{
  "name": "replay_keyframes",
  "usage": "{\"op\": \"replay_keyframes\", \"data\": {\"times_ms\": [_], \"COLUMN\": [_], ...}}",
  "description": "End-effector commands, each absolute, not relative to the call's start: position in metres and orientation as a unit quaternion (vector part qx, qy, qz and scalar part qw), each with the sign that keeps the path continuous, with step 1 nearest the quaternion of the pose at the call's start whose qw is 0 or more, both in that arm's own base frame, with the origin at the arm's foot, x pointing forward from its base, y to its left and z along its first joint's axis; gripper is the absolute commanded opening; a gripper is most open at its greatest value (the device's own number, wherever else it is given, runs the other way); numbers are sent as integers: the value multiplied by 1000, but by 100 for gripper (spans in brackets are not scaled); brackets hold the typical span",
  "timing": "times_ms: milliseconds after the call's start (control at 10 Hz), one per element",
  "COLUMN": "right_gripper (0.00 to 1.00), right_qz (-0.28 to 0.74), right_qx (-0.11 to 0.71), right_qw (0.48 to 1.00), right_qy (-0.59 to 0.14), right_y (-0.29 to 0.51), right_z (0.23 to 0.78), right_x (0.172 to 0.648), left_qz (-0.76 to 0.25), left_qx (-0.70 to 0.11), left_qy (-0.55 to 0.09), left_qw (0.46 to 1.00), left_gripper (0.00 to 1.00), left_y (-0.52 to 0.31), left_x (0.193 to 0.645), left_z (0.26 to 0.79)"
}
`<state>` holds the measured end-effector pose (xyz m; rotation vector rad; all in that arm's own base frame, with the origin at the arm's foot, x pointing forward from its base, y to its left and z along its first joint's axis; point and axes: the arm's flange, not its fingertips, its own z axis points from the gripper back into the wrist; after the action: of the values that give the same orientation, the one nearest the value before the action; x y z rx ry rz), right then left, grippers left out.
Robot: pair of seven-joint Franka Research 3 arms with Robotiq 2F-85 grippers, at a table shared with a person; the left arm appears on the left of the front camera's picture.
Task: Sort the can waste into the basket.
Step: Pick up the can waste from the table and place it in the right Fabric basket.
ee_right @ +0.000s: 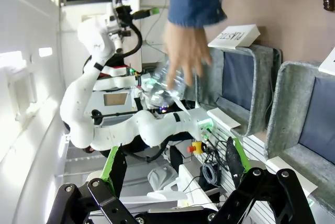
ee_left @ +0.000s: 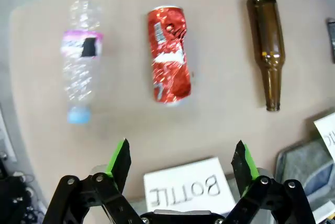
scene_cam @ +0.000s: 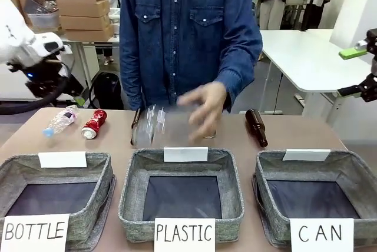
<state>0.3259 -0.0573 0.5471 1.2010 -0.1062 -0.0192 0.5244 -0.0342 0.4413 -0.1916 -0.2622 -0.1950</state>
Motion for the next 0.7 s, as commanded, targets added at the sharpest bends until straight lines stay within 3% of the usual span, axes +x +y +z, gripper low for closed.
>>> {"op": "replay_keyframes", "data": {"times_ms": [0,400,600], "right_gripper": [100,100,100], "right_qz": [4,4,4], "right_qx": [562,562,562], "right_qw": [825,825,825], "right_qy": [-54,-54,-54], "right_y": [-59,-59,-59], "right_z": [549,549,549], "right_x": [326,326,326], "left_qz": [-84,-74,-77], "left_qx": [-68,-7,-23], "left_qy": [-123,-105,-78], "left_qw": [986,992,994], "left_gripper": [100,100,100], "left_y": [-50,-73,-72], "left_x": [555,601,613], "left_z": [427,365,345]}}
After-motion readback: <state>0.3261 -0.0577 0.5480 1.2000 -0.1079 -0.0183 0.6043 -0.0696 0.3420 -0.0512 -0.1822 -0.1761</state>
